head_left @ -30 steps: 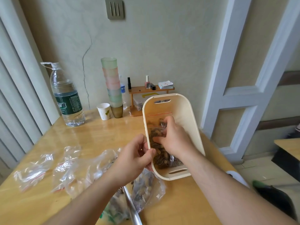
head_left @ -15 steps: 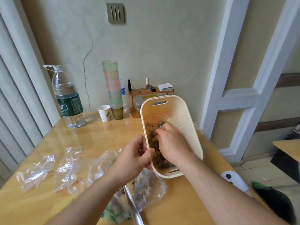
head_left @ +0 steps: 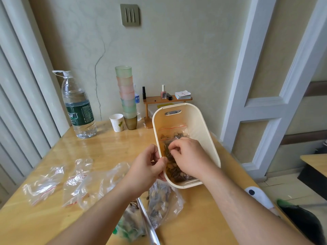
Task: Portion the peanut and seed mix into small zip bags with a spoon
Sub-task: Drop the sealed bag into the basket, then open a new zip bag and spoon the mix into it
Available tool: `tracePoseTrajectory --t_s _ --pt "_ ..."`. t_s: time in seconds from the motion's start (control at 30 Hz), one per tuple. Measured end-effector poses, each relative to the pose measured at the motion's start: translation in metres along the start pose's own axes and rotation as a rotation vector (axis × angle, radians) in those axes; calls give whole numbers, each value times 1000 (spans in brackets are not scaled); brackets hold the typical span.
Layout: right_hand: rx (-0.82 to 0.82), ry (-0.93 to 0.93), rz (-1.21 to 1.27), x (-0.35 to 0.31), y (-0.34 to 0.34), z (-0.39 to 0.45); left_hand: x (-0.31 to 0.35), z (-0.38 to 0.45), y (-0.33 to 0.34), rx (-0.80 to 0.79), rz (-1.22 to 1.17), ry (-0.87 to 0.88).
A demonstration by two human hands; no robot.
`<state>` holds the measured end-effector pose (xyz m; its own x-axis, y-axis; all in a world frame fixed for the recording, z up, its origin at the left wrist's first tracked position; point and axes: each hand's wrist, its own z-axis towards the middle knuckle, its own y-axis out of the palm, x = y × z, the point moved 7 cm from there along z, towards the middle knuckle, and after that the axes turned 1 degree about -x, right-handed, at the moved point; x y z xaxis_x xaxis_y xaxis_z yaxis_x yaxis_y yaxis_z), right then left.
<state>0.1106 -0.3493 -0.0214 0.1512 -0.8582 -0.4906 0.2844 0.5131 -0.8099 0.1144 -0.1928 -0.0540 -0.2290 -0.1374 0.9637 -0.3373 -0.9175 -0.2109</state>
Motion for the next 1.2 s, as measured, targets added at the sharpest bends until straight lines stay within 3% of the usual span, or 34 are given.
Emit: tracePoseTrajectory --t_s 0.43,0.53,0.73,0.9,1.0,1.1,1.2 --pt "293 -222 52 -19 -7 -42 -4 52 -7 108 -25 -112" --pt "266 -227 64 -22 -4 -35 -2 44 -14 118 100 -111" --pt "204 -220 22 -25 3 -21 2 -24 -30 -50 358 61" --pt "387 -324 -13 -61 4 -28 3 -58 -95 55 695 173" --pt "204 -427 96 -94 39 -37 -10 -70 -147 188 806 147" --pt "-50 -394 137 -99 91 -40 -32 -90 -195 359 798 34" --pt "-140 -369 150 -98 117 -38 -66 -105 -219 321 867 -104"
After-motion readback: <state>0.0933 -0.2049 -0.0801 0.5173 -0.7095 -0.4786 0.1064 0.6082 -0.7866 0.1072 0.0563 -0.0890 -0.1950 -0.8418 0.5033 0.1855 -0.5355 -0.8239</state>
